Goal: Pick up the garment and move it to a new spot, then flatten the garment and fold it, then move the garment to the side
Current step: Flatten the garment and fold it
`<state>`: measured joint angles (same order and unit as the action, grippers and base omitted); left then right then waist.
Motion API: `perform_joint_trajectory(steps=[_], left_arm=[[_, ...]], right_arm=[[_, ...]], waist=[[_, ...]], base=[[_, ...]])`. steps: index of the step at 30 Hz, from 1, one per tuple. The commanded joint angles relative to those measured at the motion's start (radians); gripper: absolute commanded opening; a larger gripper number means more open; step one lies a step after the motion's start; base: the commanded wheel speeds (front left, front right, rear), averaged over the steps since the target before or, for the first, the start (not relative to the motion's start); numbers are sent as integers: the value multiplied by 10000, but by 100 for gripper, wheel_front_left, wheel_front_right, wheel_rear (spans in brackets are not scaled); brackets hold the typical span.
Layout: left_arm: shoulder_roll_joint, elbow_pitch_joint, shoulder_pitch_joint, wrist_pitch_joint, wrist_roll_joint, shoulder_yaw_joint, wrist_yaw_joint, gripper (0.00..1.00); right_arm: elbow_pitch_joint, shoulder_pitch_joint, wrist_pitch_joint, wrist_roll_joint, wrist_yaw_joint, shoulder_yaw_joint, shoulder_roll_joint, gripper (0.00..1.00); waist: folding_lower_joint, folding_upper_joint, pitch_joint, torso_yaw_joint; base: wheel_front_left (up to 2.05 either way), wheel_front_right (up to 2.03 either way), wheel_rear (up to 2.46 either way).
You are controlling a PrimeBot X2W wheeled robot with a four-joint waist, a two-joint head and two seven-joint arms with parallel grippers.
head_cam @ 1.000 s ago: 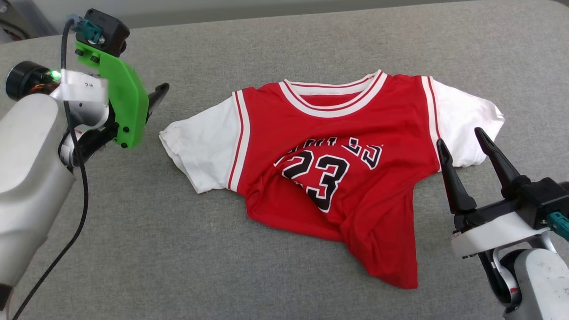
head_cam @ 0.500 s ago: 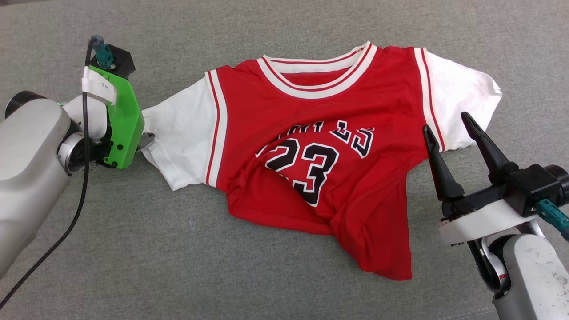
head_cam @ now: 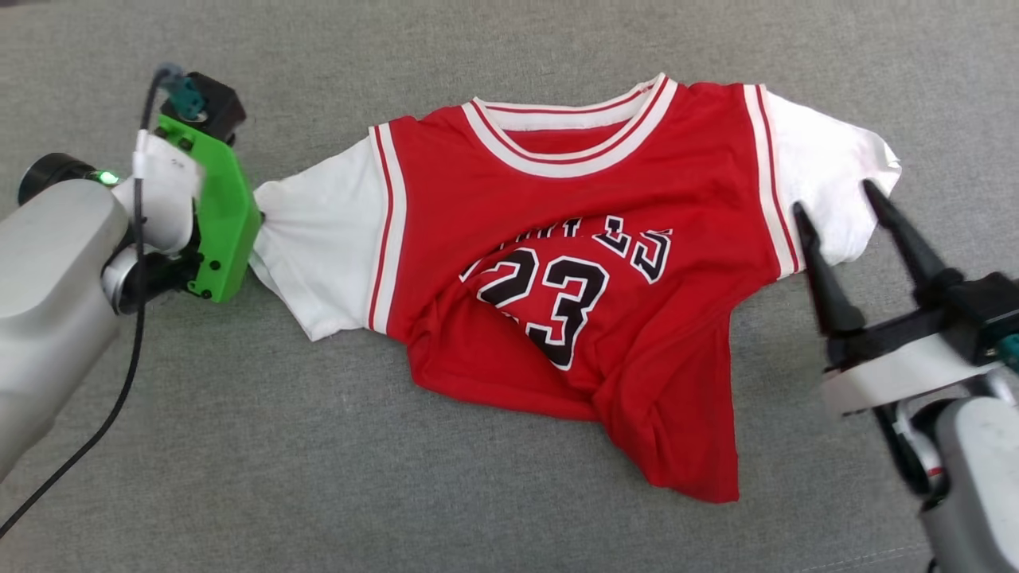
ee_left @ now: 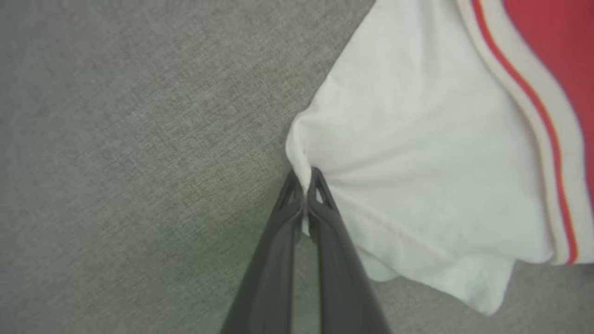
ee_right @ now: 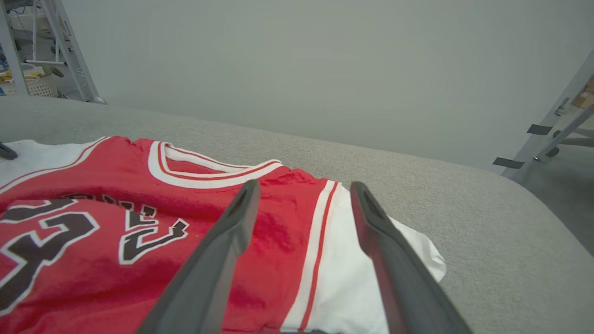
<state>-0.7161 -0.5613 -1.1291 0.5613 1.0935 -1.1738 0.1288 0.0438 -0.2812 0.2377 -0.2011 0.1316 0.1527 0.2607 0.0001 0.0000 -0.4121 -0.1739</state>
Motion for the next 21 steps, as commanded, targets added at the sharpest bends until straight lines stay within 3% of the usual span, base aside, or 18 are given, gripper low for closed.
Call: perform_joint_trajectory(steps=[1, 10, 16, 21], left_arm=[[-155, -107, 125, -326, 86, -51, 19, 0], [-1306, 417, 124, -2092, 366, -150, 19, 0], [-1647, 765, 120, -2694, 289, -193, 19, 0], [-1595, 1118, -46, -3071, 102, -258, 19, 0]], right_arm=[[-48, -282, -33, -31, -9, -173, 292, 100], [-1138, -1248, -1276, -316, -9, -846, 2027, 100], [-1108, -2116, -3653, -1682, -9, -206, 3496, 100], [-281, -3040, -5971, -3360, -9, 926, 4562, 100]], waist=[[-1, 0, 251, 107], [-1, 0, 779, 579], [-1, 0, 785, 1038], [-1, 0, 641, 1376]], base=[[0, 0, 0], [0, 0, 0], [0, 0, 0], [0, 0, 0]])
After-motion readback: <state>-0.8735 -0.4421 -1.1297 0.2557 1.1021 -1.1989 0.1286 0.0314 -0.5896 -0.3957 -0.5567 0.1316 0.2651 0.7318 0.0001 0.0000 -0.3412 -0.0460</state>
